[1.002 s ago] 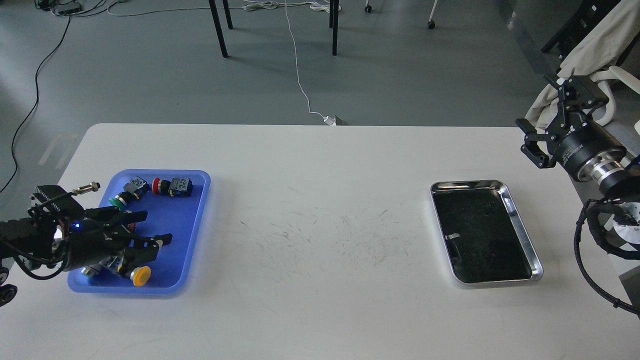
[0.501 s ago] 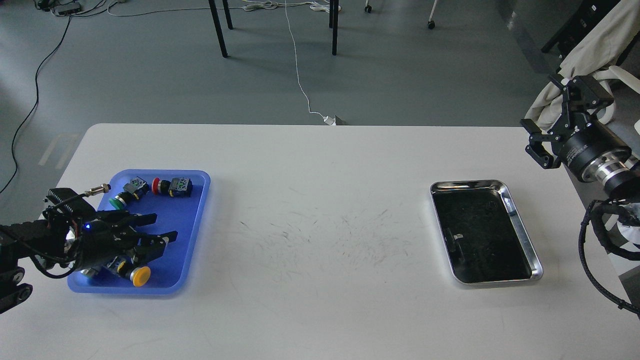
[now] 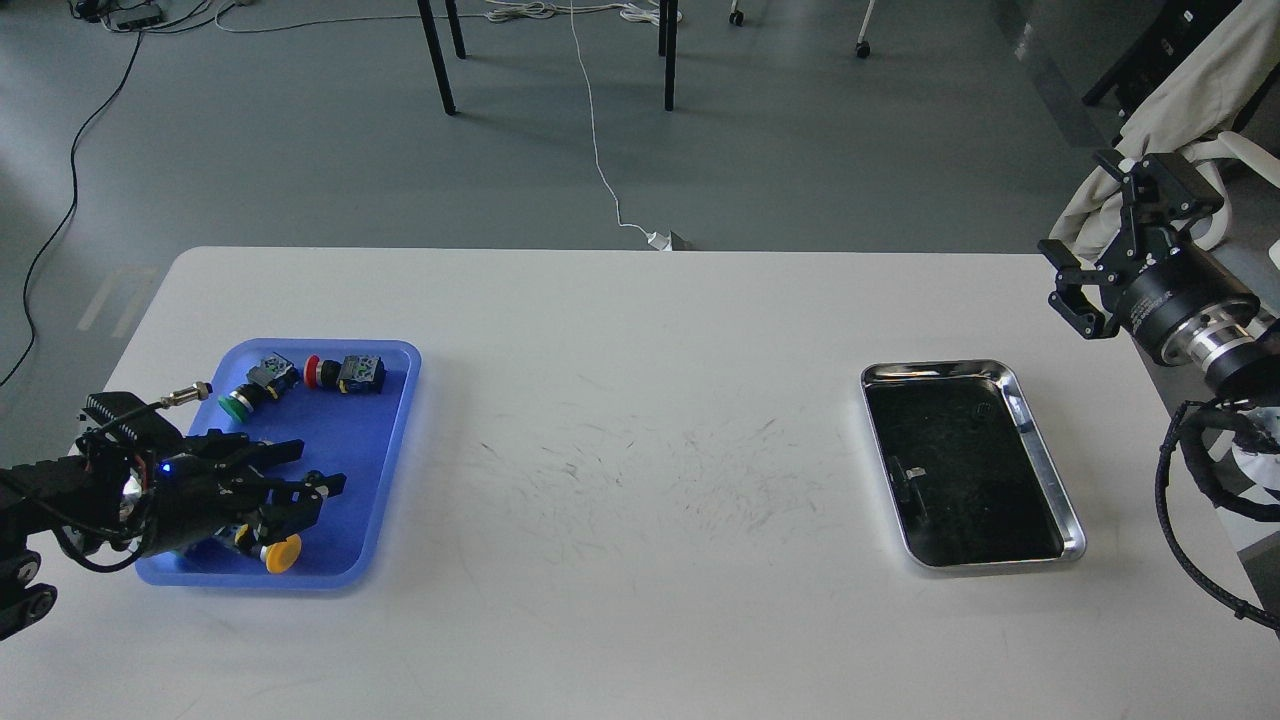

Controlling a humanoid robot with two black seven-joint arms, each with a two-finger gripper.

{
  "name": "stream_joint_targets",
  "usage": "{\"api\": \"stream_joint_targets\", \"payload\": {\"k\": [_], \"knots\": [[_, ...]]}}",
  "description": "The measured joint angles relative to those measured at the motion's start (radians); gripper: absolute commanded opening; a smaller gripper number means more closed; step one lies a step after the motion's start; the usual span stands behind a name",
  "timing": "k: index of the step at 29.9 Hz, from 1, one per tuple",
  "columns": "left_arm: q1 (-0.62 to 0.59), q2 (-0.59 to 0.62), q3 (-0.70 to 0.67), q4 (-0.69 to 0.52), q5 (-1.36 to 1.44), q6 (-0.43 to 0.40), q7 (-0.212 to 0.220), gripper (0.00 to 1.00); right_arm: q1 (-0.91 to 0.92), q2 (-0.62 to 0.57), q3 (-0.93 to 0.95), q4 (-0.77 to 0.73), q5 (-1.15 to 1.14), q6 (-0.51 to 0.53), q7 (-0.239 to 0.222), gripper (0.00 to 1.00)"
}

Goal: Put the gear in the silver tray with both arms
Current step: 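Grasp a small black gear in the blue tray with the left gripper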

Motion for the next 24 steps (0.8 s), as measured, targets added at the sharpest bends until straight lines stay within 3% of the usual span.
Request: {"api": "stream_joint_targets", "payload": {"k": [15, 24], "knots": [[0.014, -0.009, 0.003, 0.002, -0.003, 0.018, 0.0, 0.53, 0.0, 0.0, -0.001, 0.002, 0.0, 0.001, 0.0, 0.97], [0.015, -0.038, 0.003, 0.01, 0.0, 0.019, 0.0, 0.49, -0.002, -0.004, 0.0, 0.002, 0.0, 0.001, 0.0, 0.97]]}}
